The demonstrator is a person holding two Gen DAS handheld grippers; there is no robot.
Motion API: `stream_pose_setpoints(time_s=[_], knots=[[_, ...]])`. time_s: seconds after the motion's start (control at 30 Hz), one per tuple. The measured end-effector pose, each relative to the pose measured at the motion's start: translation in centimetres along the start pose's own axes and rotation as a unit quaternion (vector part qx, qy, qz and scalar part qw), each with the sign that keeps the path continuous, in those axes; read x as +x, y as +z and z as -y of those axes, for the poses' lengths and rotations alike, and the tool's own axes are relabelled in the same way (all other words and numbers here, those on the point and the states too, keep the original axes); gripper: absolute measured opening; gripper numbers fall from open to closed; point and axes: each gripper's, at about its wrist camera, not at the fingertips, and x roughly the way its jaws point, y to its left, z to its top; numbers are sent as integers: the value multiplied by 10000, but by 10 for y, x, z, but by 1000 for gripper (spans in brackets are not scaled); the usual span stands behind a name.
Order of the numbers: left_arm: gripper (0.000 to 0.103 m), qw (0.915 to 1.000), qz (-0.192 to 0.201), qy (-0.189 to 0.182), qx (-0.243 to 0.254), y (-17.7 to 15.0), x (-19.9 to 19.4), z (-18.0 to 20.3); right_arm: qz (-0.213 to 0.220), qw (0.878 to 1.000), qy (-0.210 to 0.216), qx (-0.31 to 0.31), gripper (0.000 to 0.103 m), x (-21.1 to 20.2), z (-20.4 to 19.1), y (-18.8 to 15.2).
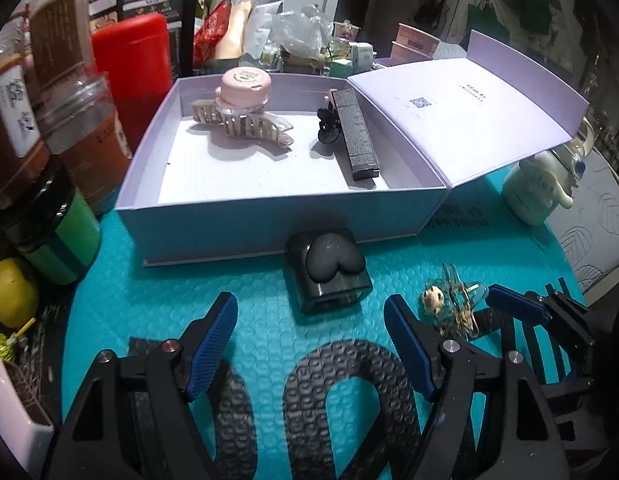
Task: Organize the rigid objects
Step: 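Close the left tool on the black heart case while the right grasps the gold clip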
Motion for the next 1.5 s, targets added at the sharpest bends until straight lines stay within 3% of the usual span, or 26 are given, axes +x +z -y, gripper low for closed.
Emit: stream_pose_setpoints(time_s=[0.3,0.53,0.7,0.83,0.87,0.93,1.0,1.5], knots=[[76,9998,-138,-78,148,10,23,6,-103,9999,51,-126,71,16,4,5],[76,9997,-155,-24,204,14,35,9,-199,9997,58,-112,65,24,9,4],[75,9996,-123,78,242,16,40,13,-194,9997,-42,-133,54,24,9,4],[66,9998,-43,156,147,16,41,10,-172,9997,-143,-68,36,23,12,4],[64,9997,-32,181,147,16,40,10,-153,9997,-166,4,36,21,14,3],[49,9997,-7,200,151,14,37,10,-116,9998,-129,117,35,18,18,2],[47,9997,-23,193,143,11,34,10,-91,9997,-117,168,34,15,19,0],[46,9993,-163,221,250,-21,7,6,-92,9992,-183,340,34,-13,24,-25]])
